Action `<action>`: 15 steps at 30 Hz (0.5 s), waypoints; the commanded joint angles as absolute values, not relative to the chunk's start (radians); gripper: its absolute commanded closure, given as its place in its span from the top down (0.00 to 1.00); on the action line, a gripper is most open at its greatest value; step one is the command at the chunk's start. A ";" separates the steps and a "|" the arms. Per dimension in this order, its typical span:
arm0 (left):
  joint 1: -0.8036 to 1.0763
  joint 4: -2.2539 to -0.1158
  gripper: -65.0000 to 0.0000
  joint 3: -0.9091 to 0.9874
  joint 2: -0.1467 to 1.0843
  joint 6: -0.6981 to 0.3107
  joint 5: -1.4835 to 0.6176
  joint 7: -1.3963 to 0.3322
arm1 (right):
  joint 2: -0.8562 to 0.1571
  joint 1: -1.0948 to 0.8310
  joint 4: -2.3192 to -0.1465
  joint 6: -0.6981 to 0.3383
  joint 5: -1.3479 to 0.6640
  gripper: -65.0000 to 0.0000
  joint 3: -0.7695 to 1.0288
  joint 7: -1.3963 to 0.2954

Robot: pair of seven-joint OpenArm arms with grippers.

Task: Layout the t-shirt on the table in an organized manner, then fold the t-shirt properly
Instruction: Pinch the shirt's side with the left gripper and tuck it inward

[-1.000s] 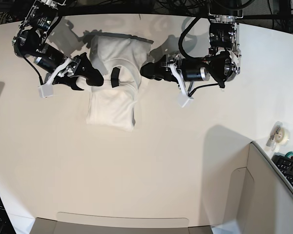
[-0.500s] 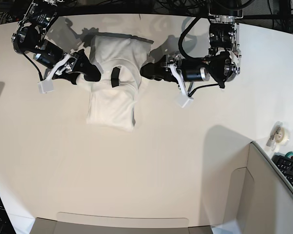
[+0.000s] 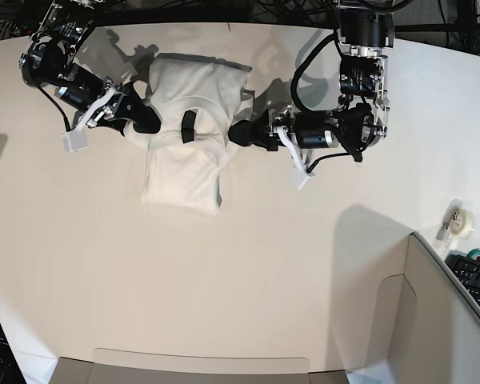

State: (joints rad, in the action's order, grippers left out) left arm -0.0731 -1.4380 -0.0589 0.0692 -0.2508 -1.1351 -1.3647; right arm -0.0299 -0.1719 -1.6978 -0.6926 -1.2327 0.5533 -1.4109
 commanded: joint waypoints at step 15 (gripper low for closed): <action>-0.091 -1.417 0.42 -0.042 0.048 -0.189 -1.288 -1.363 | -0.041 -0.166 -1.710 -0.698 -1.264 0.49 0.555 -1.396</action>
